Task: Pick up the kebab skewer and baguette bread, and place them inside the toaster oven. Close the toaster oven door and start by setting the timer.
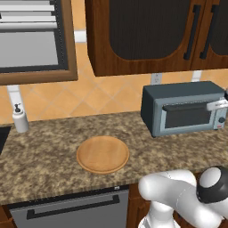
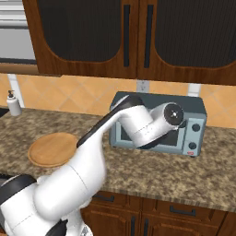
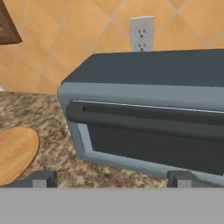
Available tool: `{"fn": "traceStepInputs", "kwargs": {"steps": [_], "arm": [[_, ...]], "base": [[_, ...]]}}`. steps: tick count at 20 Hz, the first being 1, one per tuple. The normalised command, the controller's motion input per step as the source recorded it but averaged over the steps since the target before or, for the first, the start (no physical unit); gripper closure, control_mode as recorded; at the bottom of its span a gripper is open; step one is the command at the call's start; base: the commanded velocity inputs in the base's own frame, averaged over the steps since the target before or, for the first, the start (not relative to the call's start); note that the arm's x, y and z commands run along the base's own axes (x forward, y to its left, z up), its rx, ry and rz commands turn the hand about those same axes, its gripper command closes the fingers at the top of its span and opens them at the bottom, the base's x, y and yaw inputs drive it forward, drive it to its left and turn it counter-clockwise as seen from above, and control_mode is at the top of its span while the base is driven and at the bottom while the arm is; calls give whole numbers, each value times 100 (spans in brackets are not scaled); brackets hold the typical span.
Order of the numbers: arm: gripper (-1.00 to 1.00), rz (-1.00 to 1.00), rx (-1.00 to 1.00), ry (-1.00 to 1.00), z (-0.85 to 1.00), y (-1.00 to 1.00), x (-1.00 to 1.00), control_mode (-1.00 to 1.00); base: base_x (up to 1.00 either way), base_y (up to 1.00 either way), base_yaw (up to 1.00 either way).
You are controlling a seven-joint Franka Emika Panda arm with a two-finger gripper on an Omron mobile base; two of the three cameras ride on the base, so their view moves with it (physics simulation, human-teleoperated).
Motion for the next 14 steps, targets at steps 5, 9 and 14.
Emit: {"fn": "traceStepInputs", "kwargs": {"steps": [5,9,14], "arm": [[-100,0,1,8,0,-62,-17,-100],[-100,0,8,11,0,-43,0,-100],[-100,0,20,2,-25,-60,-8,-100]], "base": [[0,0,0],[0,0,0],[0,0,0]]}}
